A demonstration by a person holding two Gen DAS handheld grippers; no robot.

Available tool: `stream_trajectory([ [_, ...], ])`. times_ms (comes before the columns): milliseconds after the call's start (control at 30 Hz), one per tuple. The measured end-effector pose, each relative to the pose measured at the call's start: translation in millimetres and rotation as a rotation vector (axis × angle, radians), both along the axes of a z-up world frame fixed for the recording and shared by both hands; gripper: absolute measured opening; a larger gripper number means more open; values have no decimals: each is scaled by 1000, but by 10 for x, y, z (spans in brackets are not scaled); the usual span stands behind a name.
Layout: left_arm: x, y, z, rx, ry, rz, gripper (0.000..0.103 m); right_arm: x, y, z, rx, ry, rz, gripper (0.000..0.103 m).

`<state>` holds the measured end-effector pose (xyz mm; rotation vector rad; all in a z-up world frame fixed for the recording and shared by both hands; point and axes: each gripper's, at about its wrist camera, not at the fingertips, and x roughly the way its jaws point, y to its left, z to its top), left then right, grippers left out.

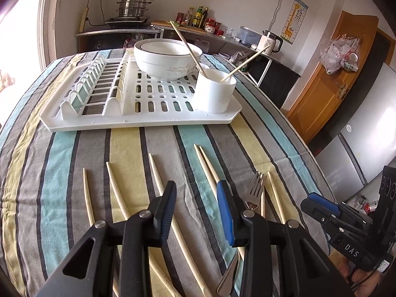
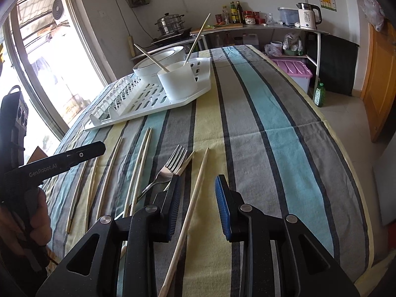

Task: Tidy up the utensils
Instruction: 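Move both open tools back down to the chopsticks on the cloth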

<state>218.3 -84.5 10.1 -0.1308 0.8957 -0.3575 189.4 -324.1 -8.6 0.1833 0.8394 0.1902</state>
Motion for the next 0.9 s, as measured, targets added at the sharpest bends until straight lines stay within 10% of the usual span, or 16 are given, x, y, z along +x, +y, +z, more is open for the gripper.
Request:
stream_trajectory([
  [900,405,-347,-261,124,79,9,36,369,203,-224,-108,87,-2,29],
])
